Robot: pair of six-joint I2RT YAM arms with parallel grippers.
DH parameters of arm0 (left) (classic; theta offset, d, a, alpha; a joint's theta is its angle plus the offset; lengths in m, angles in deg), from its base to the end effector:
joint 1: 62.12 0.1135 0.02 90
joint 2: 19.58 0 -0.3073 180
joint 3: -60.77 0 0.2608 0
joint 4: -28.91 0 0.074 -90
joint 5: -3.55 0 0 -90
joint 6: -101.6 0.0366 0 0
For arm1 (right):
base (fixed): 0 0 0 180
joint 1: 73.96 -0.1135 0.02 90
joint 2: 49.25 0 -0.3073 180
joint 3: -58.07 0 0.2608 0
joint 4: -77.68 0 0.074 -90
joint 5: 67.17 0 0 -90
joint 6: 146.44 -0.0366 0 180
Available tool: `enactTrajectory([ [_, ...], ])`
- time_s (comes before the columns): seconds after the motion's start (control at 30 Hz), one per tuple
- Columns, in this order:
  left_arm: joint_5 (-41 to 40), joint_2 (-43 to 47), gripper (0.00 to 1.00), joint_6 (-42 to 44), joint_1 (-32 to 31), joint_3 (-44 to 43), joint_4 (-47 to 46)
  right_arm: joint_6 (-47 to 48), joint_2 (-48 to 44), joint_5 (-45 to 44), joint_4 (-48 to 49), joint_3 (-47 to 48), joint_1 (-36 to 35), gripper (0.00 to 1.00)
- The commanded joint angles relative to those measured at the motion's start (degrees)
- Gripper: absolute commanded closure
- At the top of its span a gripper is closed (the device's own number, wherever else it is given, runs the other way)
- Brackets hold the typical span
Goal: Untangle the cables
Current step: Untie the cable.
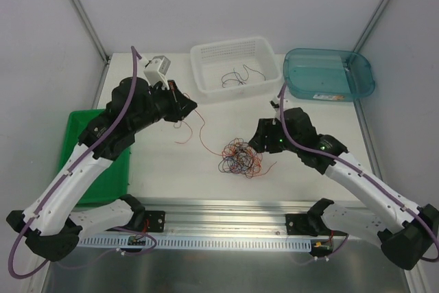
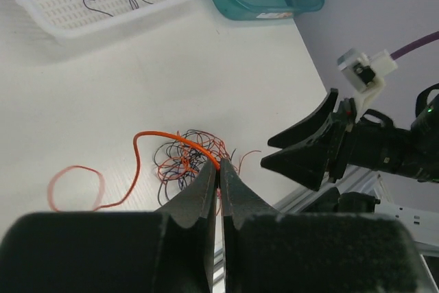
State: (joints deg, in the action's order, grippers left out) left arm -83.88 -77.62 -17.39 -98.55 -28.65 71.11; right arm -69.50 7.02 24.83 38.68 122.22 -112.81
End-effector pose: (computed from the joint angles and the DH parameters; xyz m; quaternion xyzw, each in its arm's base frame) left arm 0.1508 -0.1133 0.4893 0.0642 0.7679 -0.3588 0.5268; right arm 0.1568 0.1279 0.3477 -0.2027 0.8469 0.2288 0.4352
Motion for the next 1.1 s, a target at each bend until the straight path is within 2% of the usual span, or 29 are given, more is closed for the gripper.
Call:
enactTrajectory([
  [0.0, -0.10, 3.02, 1.00, -1.94, -0.49, 0.53, -4.12, -1.26, 5.42, -1.55, 1.26, 1.71, -4.91, 0.41],
  [0.17, -2.30, 4.86, 1.00, -1.42, -0.49, 0.71, -4.03, -4.16, 14.38, -5.60, 7.14, -0.14, -9.92, 0.43],
  [0.4, -10.20, 8.20, 1.00, -0.71, -0.49, 1.50, -3.07, -4.08, 29.15, -16.75, 7.86, 2.76, -10.19, 0.44],
  [0.5, -17.13, 9.43, 1.00, 1.47, -0.49, 1.32, -0.88, -4.25, 32.41, -17.20, 7.85, 3.12, -9.23, 0.56],
  [0.53, -19.07, 9.61, 1.00, 2.01, -0.32, 1.32, -0.09, -4.60, 32.50, -17.20, 7.94, 2.77, -9.05, 0.68],
  [0.6, -23.37, 10.93, 1.00, 3.58, -0.23, 1.50, 2.28, -5.04, 31.19, -17.03, 8.03, 1.19, -7.91, 0.81],
  [0.63, -27.57, 11.71, 1.00, 4.11, 0.12, 1.50, 2.90, -4.96, 30.40, -17.29, 7.42, 0.83, -6.78, 0.93],
  [0.7, -32.34, 11.99, 1.00, 5.52, 0.91, 1.41, 5.62, -4.26, 26.71, -18.69, 4.62, -0.22, -5.45, 0.99],
  [0.73, -36.63, 11.81, 1.00, 6.74, 1.44, 1.24, 6.94, -2.78, 24.70, -19.40, 3.38, -0.49, -3.62, 0.99],
  [0.8, -39.73, 11.55, 1.00, 8.42, 3.63, 0.27, 9.66, -1.19, 17.78, -21.07, -0.12, -2.06, -0.54, 0.99],
  [0.87, -42.80, 11.37, 1.00, 9.48, 6.70, -0.26, 10.73, 1.27, 12.49, -19.59, -2.25, -3.65, 6.83, 0.99],
  [0.9, -43.08, 11.28, 1.00, 10.09, 8.11, -0.52, 11.34, 2.07, 6.37, -18.36, -4.17, -4.78, 10.08, 0.99],
  [0.93, -43.09, 11.02, 1.00, 10.36, 9.69, -0.78, 11.52, 2.86, 3.61, -17.04, -5.23, -5.14, 16.90, 0.99],
  [1.0, -41.16, 10.41, 1.00, 10.36, 14.87, -0.96, 11.96, 5.14, -3.76, -12.65, -8.40, -4.36, 24.14, 0.99],
  [1.03, -40.11, 9.71, 1.00, 10.36, 16.54, -0.79, 12.22, 5.58, -5.80, -10.89, -9.45, -3.75, 31.31, 0.99],
  [1.07, -37.40, 9.18, 1.00, 10.27, 18.48, -0.53, 12.31, 6.20, -7.30, -6.61, -11.12, -2.78, 34.77, 0.99],
])
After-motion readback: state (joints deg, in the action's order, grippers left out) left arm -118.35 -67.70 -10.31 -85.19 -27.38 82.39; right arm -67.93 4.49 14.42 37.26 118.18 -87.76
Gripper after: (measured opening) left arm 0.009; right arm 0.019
